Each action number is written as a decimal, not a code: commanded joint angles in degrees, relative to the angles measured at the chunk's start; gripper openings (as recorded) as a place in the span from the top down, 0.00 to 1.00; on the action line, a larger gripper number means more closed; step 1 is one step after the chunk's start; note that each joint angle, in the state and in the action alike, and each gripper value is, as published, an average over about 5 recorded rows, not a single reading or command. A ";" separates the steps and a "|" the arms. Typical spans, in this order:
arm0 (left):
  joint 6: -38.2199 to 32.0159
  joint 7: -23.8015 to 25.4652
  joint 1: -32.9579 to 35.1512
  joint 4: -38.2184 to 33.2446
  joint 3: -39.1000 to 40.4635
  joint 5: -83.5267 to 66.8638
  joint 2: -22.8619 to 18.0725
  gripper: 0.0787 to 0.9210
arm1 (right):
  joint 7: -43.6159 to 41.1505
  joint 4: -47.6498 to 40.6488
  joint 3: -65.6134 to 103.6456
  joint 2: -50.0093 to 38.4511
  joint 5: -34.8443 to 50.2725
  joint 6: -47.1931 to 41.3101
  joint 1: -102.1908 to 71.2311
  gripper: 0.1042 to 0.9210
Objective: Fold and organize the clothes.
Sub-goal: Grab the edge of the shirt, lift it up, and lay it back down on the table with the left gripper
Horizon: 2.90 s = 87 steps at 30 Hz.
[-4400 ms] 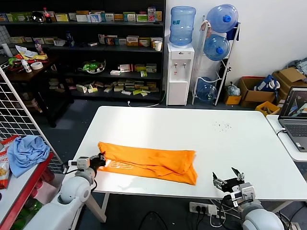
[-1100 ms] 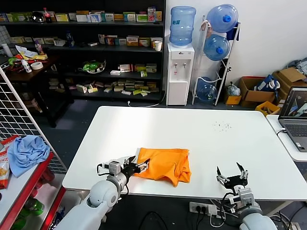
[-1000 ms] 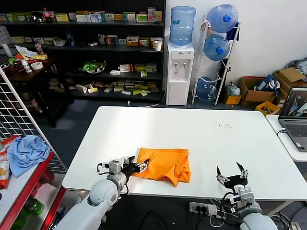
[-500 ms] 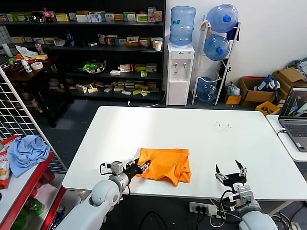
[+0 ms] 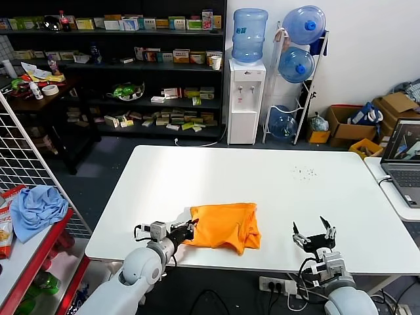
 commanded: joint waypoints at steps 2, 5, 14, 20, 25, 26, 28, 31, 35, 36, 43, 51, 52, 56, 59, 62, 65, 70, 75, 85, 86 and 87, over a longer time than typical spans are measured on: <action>1.54 -2.76 3.14 -3.82 -4.93 0.70 3.73 0.95 | 0.06 -0.48 -1.66 0.00 0.28 -0.16 1.83 0.12; 2.35 -4.67 4.01 -3.77 -7.79 0.80 6.25 0.95 | 0.04 -0.95 -2.59 0.01 0.52 -0.20 2.93 0.12; 3.29 -4.39 4.93 -1.34 -15.17 7.32 19.57 0.95 | -0.08 -1.46 -4.37 -0.33 1.27 -0.17 4.87 0.12; 0.70 -2.42 2.72 3.85 -17.44 16.28 27.08 0.95 | -0.11 -1.56 -4.83 -0.69 1.88 -0.09 5.68 0.12; -3.65 -2.21 1.01 9.13 -17.71 23.72 30.12 0.95 | -0.21 -1.65 -5.05 -0.56 2.12 0.18 5.77 0.12; -4.49 -2.31 0.75 9.94 -17.71 25.07 30.52 0.95 | -0.23 -1.69 -5.06 -0.55 2.15 0.24 5.76 0.12; -6.11 -2.46 0.13 11.44 -17.64 27.81 31.32 0.95 | -0.24 -1.78 -5.08 -0.58 2.21 0.32 5.80 0.12; -8.00 -2.76 -0.61 12.91 -17.46 30.60 32.60 0.95 | -0.22 -1.87 -5.24 -0.72 2.25 0.31 6.01 0.12; -9.05 -2.95 -1.20 12.95 -17.34 31.02 34.74 0.95 | -0.20 -1.95 -5.72 -0.98 2.21 0.21 6.38 0.12; -9.16 -2.94 -1.51 12.92 -17.23 30.86 35.29 0.95 | -0.19 -1.95 -5.80 -0.99 2.20 0.19 6.44 0.12; -9.06 -3.41 -2.68 11.42 -14.94 29.87 36.01 0.95 | -0.18 -1.62 -6.34 -0.42 1.72 0.17 6.39 0.12; -5.30 -5.23 -0.12 4.16 -11.24 28.53 27.02 0.95 | -0.18 -0.91 -5.61 -0.41 0.75 0.29 4.33 0.12; -4.82 -5.47 -0.19 3.61 -10.74 28.17 25.79 0.95 | -0.18 -0.79 -5.47 -0.43 0.59 0.29 4.04 0.12; -2.87 -6.72 -0.81 1.34 -9.00 24.71 21.71 0.95 | -0.17 -0.31 -5.00 -0.43 -0.06 0.29 3.08 0.12; -0.93 -8.24 -0.92 -1.95 -8.03 20.59 19.31 0.95 | -0.19 -0.29 -4.51 -0.40 -0.39 0.35 2.50 0.12; 1.15 -10.06 -0.73 -6.15 -7.25 16.49 17.01 0.95 | -0.28 -0.67 -4.07 -0.33 -0.84 0.53 2.09 0.12; 2.16 -11.60 0.11 -8.67 -6.67 14.10 14.49 0.95 | -0.57 -1.34 -3.99 -0.19 -2.55 1.12 1.99 0.12; 2.31 -14.15 1.42 -9.93 -5.34 12.54 9.33 0.95 | -0.84 -1.97 -4.13 -0.34 -3.46 1.19 2.78 0.12; 2.19 -16.47 1.08 -9.94 -2.56 12.52 2.58 0.95 | -0.86 -2.70 -3.83 -0.46 -3.67 1.31 3.18 0.12; 0.24 -18.85 -0.91 -2.71 3.04 15.42 -13.66 0.95 | -1.34 -2.45 -1.89 -1.54 -3.67 2.28 0.94 0.12; -0.09 -19.10 -0.99 -2.02 3.48 15.81 -15.36 0.95 | -1.32 -2.43 -1.61 -1.65 -3.50 2.32 0.67 0.12; -0.48 -19.34 -1.04 -1.23 3.96 16.25 -17.19 0.95 | -1.30 -2.40 -1.33 -1.74 -3.34 2.36 0.39 0.12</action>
